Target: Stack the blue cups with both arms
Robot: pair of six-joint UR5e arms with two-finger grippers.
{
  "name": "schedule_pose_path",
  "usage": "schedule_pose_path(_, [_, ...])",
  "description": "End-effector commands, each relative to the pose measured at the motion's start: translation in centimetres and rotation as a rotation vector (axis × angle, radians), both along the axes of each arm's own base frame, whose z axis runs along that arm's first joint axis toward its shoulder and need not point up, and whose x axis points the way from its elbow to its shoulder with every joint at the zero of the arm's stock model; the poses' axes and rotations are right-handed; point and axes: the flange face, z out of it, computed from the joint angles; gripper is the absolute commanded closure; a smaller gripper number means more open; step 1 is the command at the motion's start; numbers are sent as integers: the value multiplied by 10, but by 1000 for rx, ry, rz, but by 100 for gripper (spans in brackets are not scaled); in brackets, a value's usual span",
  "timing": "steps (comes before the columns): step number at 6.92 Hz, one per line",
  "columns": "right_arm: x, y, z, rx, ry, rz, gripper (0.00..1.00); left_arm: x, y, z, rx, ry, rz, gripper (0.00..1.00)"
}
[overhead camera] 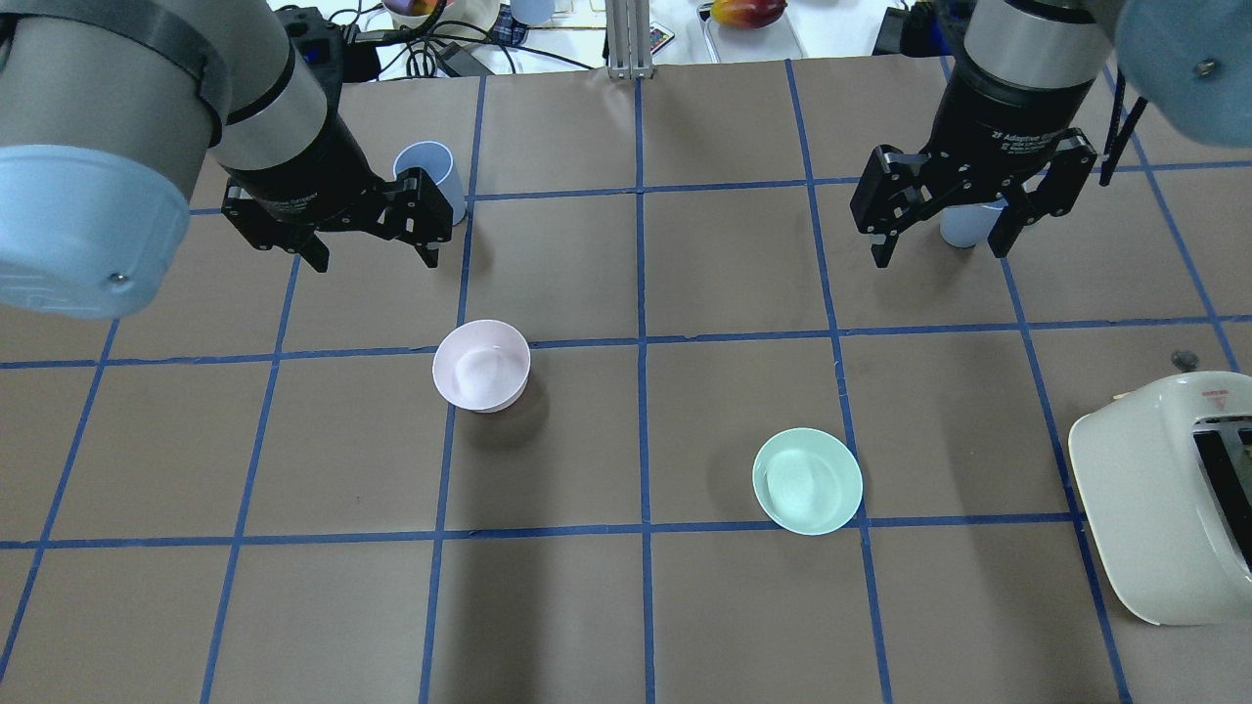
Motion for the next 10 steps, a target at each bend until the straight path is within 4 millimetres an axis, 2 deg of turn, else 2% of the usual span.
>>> schedule_pose_path(1, [0,0,0,-2,-1,-1,0,0,0,1,-2,-1,1,0])
schedule_pose_path(6, [0,-1,-1,1,-1,1,0,1,1,0,1,-7,-1,0])
schedule_pose_path(9, [0,-1,-1,2,0,1,0,5,-2,6,-10,-10,6,0])
schedule_pose_path(10, [1,-2,-2,-2,-6,3,0,5,-14,-9,19,-13,13,0])
